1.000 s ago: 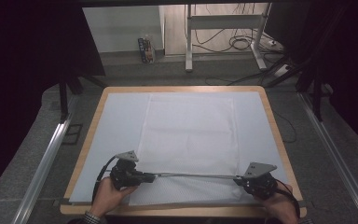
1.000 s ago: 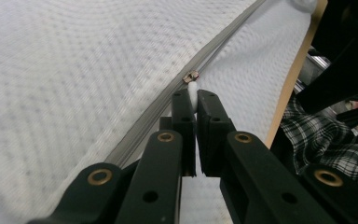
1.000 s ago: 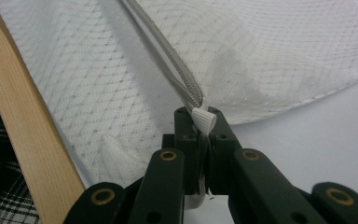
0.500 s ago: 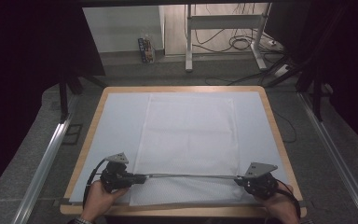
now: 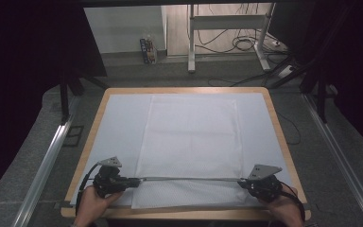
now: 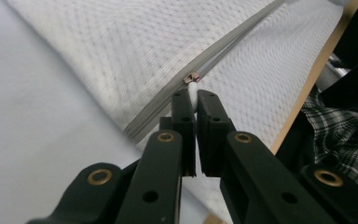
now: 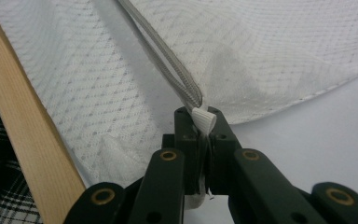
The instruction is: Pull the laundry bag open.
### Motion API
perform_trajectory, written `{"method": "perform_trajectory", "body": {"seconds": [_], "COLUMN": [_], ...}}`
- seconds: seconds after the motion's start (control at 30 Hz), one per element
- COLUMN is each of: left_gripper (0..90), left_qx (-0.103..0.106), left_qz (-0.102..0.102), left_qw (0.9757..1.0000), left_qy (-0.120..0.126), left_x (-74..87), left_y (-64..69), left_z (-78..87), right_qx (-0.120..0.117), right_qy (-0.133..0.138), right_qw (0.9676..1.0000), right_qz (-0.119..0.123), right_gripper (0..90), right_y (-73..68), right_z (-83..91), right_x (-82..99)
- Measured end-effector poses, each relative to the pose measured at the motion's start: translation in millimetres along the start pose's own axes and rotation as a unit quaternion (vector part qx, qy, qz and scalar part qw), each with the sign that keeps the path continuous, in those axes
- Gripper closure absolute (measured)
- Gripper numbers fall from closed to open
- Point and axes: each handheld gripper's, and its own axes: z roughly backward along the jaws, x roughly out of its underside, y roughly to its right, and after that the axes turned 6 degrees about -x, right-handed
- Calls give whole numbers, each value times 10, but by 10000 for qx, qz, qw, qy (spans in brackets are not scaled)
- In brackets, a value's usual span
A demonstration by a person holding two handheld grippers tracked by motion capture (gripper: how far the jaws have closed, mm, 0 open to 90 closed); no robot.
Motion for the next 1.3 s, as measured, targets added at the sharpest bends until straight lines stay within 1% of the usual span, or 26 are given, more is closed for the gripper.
{"method": "perform_trajectory", "body": {"seconds": [0.1,0.23,0.27,0.3,0.37,0.4,0.47,0.53,0.6,0.63,0.67,0.7,0.8,0.87,0.97,1.0,1.07,1.13,1.17,1.23,1.3], "left_gripper": [875,875,875,876,876,876,876,876,875,875,876,876,875,874,873,872,872,871,871,871,871], "left_qx": [5,-92,-68,-89,-165,-137,-278,-287,-414,-441,-373,-352,-361,-318,-360,-415,-452,-470,-476,-468,-459], "left_qz": [47,76,92,113,133,159,167,228,252,262,304,321,337,332,314,296,288,270,270,282,289], "left_qw": [10000,9999,9999,9999,9998,9998,9995,9993,9988,9987,9988,9989,9988,9989,9988,9986,9984,9983,9982,9982,9982], "left_qy": [13,-19,-12,0,-11,6,-27,-11,-48,-60,-30,-13,-26,-48,-111,-143,-191,-225,-230,-238,-246], "left_x": [34,66,77,83,99,109,127,154,178,190,204,214,217,205,202,205,208,210,211,216,226], "left_y": [-26,-52,-67,-74,-94,-108,-122,-154,-168,-176,-191,-193,-180,-167,-155,-150,-145,-138,-136,-139,-140], "left_z": [25,45,54,59,76,86,103,123,142,152,164,173,180,184,169,156,136,121,116,111,111], "right_qx": [6,8,8,-22,-2,-3,2,-16,-34,-10,-20,-41,-66,-53,-34,-20,-15,9,-27,-51,-50], "right_qy": [-7,-26,-25,-14,-27,-24,-39,-40,-50,-68,-67,-71,-114,-162,-199,-209,-243,-281,-306,-357,-402], "right_qw": [10000,10000,10000,10000,10000,10000,10000,10000,9999,9999,9999,9999,9999,9998,9998,9997,9996,9994,9992,9988,9986], "right_qz": [2,-8,-10,-24,-30,-44,-67,-77,-86,-94,-94,-105,-84,-74,-95,-99,-124,-189,-241,-327,-331], "right_gripper": [850,850,850,850,850,851,851,851,851,851,851,850,847,838,799,767,683,621,584,548,516], "right_y": [-4,-5,-5,-3,-1,-2,-3,3,6,4,6,7,-4,-13,-23,-29,-40,-49,-49,-52,-55], "right_z": [-3,-3,-4,-2,-2,-2,0,2,3,1,-1,-4,-15,-25,-28,-26,-19,-9,0,11,21], "right_x": [0,0,2,4,5,6,8,13,15,15,18,18,15,20,27,28,40,60,72,100,120]}}
